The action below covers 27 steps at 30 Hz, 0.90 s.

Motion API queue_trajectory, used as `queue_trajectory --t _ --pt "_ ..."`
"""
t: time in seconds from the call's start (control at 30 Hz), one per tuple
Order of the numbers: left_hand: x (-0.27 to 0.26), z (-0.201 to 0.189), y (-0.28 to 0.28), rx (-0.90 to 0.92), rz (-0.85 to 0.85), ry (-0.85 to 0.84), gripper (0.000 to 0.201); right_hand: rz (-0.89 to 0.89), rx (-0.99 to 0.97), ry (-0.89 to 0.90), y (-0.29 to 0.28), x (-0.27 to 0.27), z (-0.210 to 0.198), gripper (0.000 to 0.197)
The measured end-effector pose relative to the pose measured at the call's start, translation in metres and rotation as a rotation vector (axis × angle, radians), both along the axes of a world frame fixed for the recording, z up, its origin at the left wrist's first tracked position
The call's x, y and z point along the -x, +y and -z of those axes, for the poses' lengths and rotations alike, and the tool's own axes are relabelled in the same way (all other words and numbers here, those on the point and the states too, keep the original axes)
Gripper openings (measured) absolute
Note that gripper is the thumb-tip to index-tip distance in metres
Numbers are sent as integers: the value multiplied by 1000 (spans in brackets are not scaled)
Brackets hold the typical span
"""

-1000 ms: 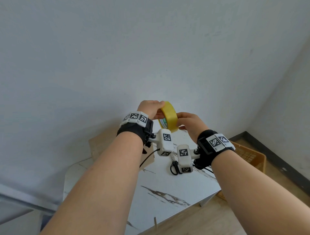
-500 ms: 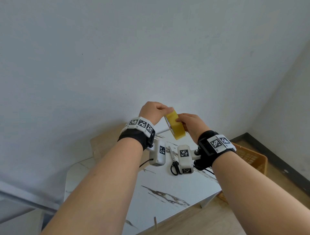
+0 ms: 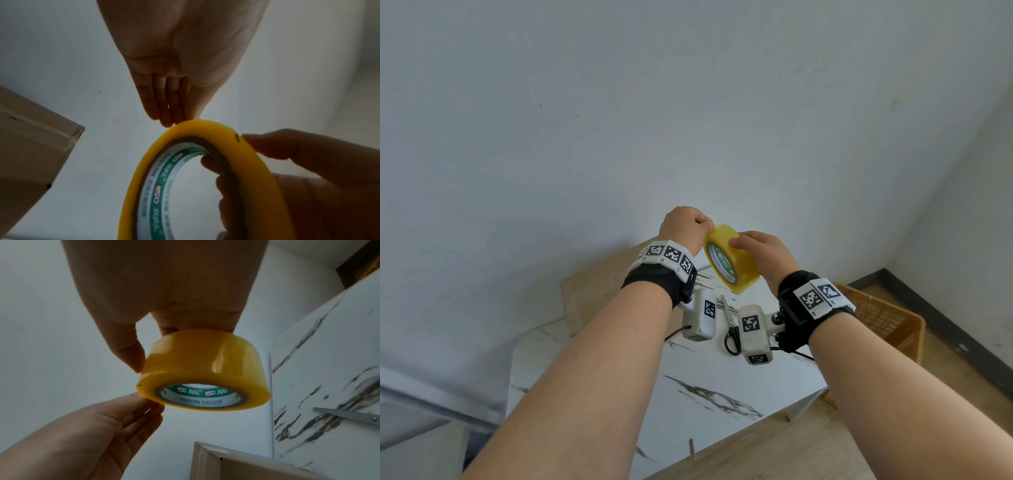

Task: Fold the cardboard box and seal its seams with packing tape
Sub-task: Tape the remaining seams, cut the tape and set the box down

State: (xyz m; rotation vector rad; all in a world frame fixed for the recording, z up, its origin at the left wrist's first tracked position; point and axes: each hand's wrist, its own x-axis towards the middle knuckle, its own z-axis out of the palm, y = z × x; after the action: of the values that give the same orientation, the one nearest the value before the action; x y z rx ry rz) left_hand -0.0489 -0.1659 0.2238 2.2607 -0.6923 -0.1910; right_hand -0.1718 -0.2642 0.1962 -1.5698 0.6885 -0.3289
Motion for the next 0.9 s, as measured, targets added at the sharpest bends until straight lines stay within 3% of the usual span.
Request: queue_trajectory --t 0.37,0.47,0.63,0.77,0.9 --pt "11 -4 -13 25 23 -13 14 -8 185 93 -12 10 10 22" --pt "12 1 -13 17 11 30 13 -85 158 102 -17 9 10 24" --pt "12 2 -11 69 11 129 10 -61 179 104 -23 8 13 24" --pt "13 4 -7 63 12 173 15 -119 208 121 -28 1 14 14" --pt "10 7 4 39 -33 218 25 -135 247 143 -24 -8 18 15"
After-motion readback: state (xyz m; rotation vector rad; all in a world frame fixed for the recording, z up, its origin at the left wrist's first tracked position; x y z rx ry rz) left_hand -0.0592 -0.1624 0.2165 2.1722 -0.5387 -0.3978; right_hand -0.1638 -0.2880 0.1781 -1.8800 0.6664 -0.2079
